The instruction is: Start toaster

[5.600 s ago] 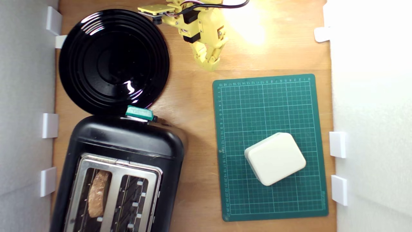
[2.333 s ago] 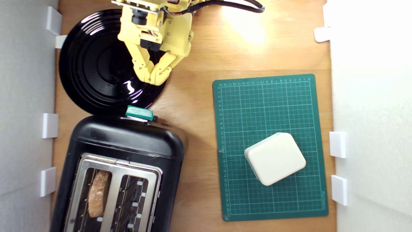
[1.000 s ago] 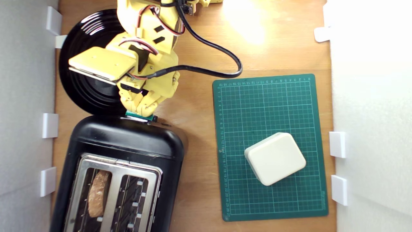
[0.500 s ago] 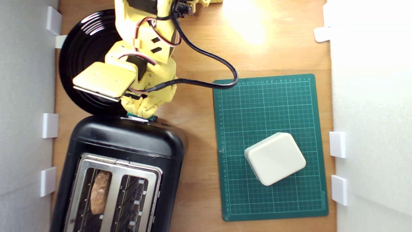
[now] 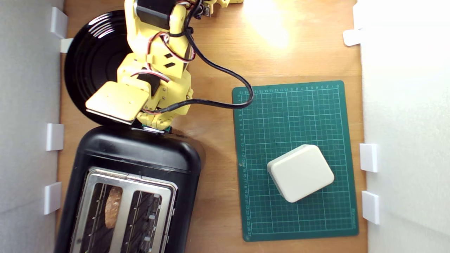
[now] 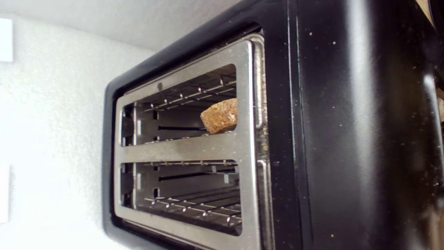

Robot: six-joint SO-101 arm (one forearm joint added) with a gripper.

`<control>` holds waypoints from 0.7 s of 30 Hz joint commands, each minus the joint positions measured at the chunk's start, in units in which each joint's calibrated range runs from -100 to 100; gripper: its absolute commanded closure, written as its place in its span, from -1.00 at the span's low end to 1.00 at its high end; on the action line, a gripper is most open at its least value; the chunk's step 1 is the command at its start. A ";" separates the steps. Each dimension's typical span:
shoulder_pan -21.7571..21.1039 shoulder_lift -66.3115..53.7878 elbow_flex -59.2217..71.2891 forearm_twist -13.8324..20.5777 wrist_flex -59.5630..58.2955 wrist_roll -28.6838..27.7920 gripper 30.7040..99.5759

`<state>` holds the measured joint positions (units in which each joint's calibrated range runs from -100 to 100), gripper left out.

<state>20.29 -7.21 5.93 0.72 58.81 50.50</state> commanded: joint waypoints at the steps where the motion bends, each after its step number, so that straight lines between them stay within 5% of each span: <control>1: 1.30 -0.20 2.84 1.72 -3.61 -0.14 0.98; 12: 0.66 0.13 15.38 6.88 -13.20 -2.50 0.98; 21: 0.50 0.30 20.56 6.59 -16.28 -2.56 0.98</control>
<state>20.20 -7.96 25.12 6.79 43.32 48.13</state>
